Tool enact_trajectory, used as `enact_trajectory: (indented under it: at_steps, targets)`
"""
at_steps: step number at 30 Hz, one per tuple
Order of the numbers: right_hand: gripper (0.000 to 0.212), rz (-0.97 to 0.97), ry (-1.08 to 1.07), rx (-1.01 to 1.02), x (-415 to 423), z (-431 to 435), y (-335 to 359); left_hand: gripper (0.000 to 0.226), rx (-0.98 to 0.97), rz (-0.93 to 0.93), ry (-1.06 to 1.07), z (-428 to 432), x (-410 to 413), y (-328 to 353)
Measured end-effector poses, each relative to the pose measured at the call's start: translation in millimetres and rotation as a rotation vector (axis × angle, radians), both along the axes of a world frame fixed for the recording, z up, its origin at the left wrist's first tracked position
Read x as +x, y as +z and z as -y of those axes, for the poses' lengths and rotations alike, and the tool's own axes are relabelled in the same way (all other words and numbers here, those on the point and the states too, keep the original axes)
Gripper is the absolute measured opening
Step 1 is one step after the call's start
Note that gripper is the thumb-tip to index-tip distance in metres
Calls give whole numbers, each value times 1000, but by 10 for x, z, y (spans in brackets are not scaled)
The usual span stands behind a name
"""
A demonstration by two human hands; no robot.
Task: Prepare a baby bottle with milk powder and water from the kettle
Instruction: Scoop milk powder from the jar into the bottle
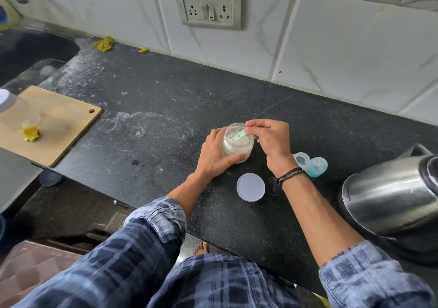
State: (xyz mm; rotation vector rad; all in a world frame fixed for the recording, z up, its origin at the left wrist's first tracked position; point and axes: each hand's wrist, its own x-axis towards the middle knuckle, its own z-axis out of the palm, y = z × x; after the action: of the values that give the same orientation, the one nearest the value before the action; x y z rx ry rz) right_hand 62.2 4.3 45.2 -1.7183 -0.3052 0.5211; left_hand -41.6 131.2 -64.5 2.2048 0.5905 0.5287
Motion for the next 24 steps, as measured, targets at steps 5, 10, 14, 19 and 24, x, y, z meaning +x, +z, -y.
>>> enact_trajectory:
  at_steps: [5,10,14,19,24]
  targets:
    - [20,-75,-77,19,10,39,-17,87,-8,-31,5,-9,2,-22]
    - [19,-117,-137,0,44,99,-46,88,-10,-44,7,-11,-5,-15]
    - [16,-180,-209,24,56,138,-75,89,-13,-43,6,-8,-10,-3]
    - [19,-207,-288,33,21,198,-119,88,-17,-39,8,-4,-13,11]
    - [13,-139,-270,5,-21,244,-173,87,-23,-33,4,-7,-10,15]
